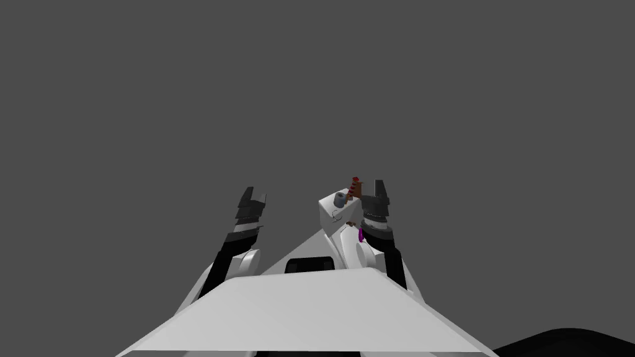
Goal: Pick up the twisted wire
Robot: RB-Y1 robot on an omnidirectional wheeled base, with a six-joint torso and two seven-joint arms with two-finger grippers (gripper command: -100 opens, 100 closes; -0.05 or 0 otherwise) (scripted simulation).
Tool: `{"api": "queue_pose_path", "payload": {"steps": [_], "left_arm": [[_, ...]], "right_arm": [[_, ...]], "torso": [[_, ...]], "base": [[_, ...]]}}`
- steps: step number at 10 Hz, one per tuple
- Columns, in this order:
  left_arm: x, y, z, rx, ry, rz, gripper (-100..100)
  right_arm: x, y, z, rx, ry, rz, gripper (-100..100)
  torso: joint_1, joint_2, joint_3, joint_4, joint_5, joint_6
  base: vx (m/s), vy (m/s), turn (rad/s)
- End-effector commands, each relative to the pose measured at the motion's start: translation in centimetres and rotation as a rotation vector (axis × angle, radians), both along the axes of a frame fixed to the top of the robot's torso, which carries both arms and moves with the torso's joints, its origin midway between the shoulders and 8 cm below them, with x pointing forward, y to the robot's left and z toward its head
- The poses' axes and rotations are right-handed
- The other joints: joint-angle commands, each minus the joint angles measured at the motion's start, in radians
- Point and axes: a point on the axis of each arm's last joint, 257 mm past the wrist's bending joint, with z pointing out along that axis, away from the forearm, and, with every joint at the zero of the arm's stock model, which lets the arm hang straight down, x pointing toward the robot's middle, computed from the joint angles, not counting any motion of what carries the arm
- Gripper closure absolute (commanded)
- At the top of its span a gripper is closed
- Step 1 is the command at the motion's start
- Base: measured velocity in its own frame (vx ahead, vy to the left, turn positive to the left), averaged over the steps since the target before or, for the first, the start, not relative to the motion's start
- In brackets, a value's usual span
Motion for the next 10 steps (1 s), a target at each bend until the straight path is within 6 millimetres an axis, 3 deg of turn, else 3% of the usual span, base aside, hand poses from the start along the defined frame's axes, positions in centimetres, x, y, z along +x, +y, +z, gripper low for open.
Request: {"api": "queue_pose_path", "payload": {"steps": [1, 5, 10], "left_arm": [[0.0, 0.0, 0.0, 0.0, 0.0, 0.0, 0], [0.0, 0.0, 0.0, 0.0, 0.0, 0.0, 0], [0.0, 0.0, 0.0, 0.0, 0.0, 0.0, 0]], "right_arm": [[0.8, 0.2, -0.8, -0.057, 0.03, -0.009, -100], [3.3, 0.0, -3.5, -0.209, 0.117, -0.07, -100], [7.6, -1.9, -8.5, -0.482, 0.26, -0.213, -100]], "torso": [[0.0, 0.0, 0.0, 0.0, 0.0, 0.0], [-0.005, 0.005, 0.003, 0.001, -0.001, 0.0], [-0.007, 0.007, 0.004, 0.002, -0.002, 0.0]], "base": [[-0.034, -0.031, 0.086], [-0.073, -0.065, 0.117], [-0.112, -0.083, 0.205]]}}
